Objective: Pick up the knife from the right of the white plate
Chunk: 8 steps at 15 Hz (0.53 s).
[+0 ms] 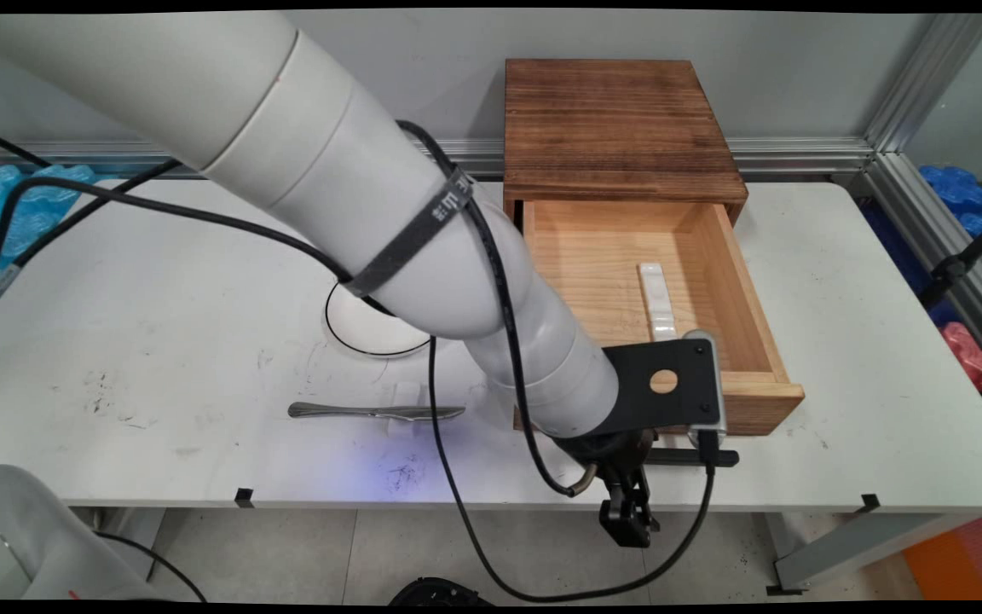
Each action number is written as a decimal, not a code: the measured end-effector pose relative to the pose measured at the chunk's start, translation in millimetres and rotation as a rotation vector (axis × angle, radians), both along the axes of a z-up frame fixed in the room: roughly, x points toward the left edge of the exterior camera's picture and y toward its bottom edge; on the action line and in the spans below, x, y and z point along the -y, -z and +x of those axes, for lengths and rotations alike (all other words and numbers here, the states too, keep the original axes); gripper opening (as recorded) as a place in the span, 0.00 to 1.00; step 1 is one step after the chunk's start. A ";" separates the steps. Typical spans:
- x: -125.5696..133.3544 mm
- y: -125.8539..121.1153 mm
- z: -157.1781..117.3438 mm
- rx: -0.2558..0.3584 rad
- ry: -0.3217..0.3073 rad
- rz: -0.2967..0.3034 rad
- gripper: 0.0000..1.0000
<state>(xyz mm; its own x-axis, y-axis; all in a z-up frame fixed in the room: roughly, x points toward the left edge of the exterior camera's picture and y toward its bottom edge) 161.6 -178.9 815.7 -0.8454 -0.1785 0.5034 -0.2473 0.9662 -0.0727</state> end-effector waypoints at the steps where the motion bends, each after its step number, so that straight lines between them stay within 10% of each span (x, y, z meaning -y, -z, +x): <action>1: -0.4 -2.0 0.0 -0.001 0.000 -0.001 1.00; 8: -5.0 -19.4 8.6 -0.014 -0.015 0.011 1.00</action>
